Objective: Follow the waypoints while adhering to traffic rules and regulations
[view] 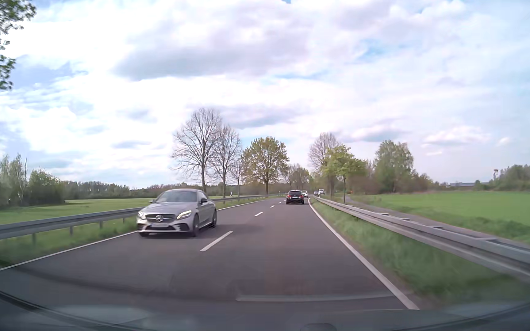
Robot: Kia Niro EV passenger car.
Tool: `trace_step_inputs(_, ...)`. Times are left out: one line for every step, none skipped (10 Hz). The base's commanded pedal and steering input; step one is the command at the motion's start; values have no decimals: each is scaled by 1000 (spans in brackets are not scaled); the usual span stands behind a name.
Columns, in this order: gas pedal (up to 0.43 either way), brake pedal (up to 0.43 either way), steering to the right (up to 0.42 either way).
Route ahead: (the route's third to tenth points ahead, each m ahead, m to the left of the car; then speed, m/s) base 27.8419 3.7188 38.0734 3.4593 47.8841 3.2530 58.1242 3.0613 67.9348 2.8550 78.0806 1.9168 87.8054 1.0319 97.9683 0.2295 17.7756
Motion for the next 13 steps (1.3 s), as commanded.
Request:
trace_step_inputs(118,0,1)
trace_step_inputs(118,0,0)
trace_step_inputs(130,0,0)
trace_step_inputs(130,0,0)
trace_step_inputs(130,0,1)
trace_step_inputs(130,0,1)
trace_step_inputs(130,0,2)
trace_step_inputs(130,0,3)
trace_step_inputs(130,0,3)
trace_step_inputs(130,0,3)
trace_step_inputs(130,0,3)
trace_step_inputs(130,0,3)
trace_step_inputs(130,0,3)
